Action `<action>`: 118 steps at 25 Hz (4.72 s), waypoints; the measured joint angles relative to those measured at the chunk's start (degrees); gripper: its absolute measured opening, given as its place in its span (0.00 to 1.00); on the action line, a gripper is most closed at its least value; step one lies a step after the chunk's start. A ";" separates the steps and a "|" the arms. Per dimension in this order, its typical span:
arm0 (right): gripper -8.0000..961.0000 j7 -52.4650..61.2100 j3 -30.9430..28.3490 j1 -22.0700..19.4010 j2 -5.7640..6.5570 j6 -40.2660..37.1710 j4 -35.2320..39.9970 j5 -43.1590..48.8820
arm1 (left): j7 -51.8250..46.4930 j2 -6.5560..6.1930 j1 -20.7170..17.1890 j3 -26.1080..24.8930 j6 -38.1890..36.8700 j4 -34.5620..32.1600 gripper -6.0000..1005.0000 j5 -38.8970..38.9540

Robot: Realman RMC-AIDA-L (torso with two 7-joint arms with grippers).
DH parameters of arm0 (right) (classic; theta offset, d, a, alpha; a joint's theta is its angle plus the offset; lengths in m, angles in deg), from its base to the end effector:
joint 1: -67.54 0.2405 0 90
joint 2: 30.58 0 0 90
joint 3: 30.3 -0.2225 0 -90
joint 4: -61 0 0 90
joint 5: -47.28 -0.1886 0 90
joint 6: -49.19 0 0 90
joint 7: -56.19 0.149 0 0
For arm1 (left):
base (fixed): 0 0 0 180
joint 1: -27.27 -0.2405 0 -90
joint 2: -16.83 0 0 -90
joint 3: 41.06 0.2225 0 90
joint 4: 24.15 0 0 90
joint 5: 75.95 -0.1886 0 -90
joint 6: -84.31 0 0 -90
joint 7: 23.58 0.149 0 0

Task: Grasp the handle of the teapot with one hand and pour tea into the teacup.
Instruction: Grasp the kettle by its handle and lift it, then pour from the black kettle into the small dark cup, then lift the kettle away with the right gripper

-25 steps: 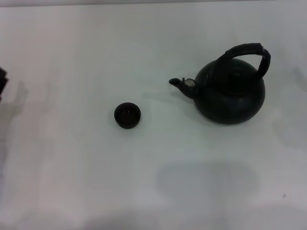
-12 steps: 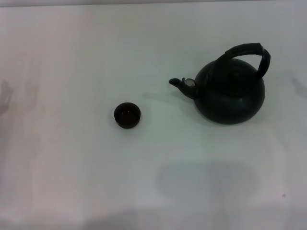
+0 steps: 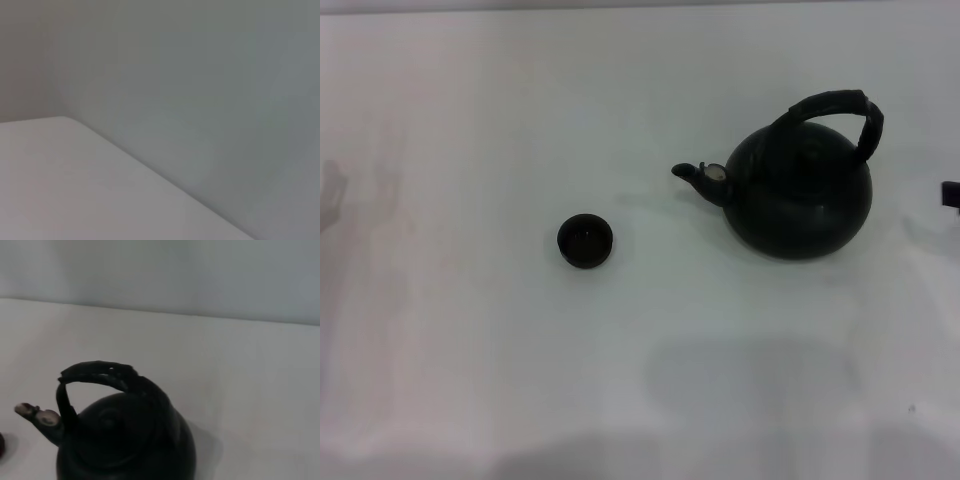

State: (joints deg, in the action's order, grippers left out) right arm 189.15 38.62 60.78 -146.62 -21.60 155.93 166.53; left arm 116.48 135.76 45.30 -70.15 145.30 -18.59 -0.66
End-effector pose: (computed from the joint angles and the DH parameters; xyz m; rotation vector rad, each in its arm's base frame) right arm 0.2614 0.2415 0.0972 -2.1705 1.1227 0.1714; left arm -0.3605 0.2629 0.0179 -1.2309 -1.1901 -0.8639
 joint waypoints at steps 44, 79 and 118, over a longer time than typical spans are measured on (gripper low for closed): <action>0.68 -0.52 11.58 9.60 0.38 17.40 -15.72 -6.17 | 0.12 -0.01 -0.64 -0.02 0.00 -0.21 0.89 0.21; 0.22 -1.47 10.11 13.33 0.78 15.72 -21.82 -11.17 | 0.21 -0.10 -0.62 -0.09 0.50 -0.96 0.89 1.52; 0.21 -8.84 26.46 19.16 0.53 27.69 -10.07 -5.00 | -0.05 -0.09 0.12 -0.09 0.63 -1.00 0.89 1.52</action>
State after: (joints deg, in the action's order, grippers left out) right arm 180.31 65.08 79.93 -146.09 6.09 145.86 161.53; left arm 116.43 135.66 45.41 -70.24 145.93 -19.59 0.86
